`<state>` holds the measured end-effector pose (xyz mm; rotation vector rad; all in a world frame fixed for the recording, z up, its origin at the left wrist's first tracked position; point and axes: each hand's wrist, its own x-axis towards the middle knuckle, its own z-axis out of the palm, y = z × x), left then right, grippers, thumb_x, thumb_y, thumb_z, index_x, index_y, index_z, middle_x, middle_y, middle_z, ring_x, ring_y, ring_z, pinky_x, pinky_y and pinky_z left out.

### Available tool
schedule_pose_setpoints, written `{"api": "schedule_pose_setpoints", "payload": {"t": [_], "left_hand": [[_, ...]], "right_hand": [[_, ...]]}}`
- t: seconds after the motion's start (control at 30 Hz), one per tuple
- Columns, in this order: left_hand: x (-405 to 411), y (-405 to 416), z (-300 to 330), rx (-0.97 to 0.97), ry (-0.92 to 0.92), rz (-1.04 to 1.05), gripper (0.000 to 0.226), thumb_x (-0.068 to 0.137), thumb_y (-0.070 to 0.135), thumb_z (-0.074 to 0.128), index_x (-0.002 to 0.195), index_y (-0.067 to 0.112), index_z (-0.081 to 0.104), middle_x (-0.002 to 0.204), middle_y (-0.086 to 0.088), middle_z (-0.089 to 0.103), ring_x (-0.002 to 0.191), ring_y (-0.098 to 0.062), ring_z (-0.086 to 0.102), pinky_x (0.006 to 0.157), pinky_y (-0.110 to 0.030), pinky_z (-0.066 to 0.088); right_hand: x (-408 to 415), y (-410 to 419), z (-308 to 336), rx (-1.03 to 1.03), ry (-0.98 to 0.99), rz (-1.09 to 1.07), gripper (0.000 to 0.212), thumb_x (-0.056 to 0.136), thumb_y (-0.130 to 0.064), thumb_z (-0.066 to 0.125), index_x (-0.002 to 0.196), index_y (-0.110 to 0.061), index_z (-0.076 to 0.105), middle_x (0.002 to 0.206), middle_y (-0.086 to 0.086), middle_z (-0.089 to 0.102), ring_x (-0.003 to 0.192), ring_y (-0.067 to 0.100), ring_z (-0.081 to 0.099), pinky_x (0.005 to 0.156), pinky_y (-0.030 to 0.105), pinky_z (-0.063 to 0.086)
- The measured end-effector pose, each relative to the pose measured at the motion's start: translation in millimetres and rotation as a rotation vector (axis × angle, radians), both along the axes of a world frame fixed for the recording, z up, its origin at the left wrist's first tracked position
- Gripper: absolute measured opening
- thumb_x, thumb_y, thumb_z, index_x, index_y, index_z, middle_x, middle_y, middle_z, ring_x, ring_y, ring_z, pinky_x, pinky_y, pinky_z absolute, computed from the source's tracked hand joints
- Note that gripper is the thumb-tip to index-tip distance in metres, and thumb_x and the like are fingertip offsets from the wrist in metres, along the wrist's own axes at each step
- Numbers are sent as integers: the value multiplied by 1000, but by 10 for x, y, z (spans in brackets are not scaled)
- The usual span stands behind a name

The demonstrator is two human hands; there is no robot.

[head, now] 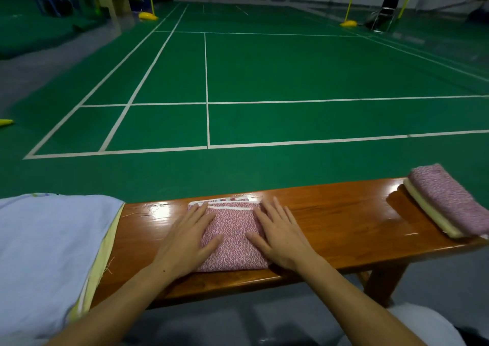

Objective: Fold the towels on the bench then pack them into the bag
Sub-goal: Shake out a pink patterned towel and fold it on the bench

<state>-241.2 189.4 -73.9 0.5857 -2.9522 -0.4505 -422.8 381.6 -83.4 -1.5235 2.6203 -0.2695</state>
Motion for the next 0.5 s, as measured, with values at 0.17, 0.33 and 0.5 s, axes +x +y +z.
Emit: {"api": "schedule_pose_setpoints", "payload": {"t": [0.17, 0.33, 0.5], "left_hand": [[224, -19, 79, 62, 237, -165, 47, 91, 74, 54, 122, 41, 68, 140, 21, 55, 132, 1, 46, 110, -41, 46], [320, -11, 75, 122, 114, -238, 58, 75, 77, 70, 124, 45, 65, 144, 28, 45, 134, 7, 38, 115, -29, 37], [332, 14, 85, -144, 132, -286, 39, 86, 52, 62, 122, 38, 65, 137, 16, 55, 122, -7, 54, 98, -29, 51]], "right_hand": [[187, 125, 132, -345, -59, 201, 42, 104, -48, 52, 140, -27, 58, 145, -12, 55, 135, 3, 47, 114, 33, 43], [336, 195, 43, -229, -125, 297, 55, 100, -68, 49, 143, -35, 52, 144, -17, 49, 134, 0, 43, 112, 32, 41], [424, 152, 41, -144, 15, 309, 72, 91, -76, 50, 148, -33, 43, 145, -9, 42, 131, 9, 39, 110, 31, 39]]}}
